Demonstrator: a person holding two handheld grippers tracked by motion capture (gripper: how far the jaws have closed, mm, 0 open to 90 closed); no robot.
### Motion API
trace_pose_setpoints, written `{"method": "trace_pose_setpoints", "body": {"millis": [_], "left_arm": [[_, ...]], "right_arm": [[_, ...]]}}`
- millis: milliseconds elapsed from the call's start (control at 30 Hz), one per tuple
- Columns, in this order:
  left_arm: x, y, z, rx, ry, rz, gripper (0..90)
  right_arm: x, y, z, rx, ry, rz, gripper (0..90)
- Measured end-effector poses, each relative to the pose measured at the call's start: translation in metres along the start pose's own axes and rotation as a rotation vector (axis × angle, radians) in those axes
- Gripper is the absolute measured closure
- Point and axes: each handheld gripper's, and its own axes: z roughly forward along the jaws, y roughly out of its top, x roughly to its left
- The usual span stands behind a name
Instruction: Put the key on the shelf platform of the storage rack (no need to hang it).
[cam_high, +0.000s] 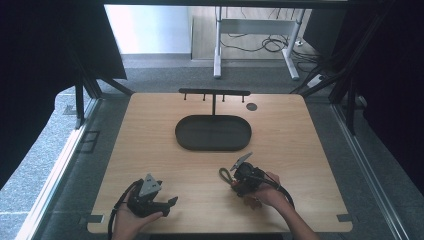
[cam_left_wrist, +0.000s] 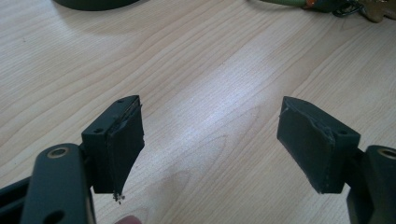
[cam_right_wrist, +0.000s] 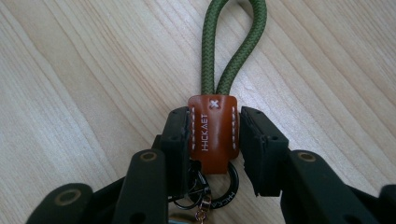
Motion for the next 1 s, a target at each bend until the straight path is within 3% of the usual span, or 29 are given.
{"method": "trace_pose_setpoints", "body": {"millis": [400,1000], "left_arm": [[0.001,0.0,-0.001,-0.002,0.008,-0.004,23.4],[0.001,0.0,-0.002,-0.004,0.01,-0.007,23.4]], "right_arm": [[-0.003,0.0,-0.003,-0.004,0.008,0.012,66.4],[-0.003,0.005,-0.039,-0.04,-0.015,-0.021,66.7]]}}
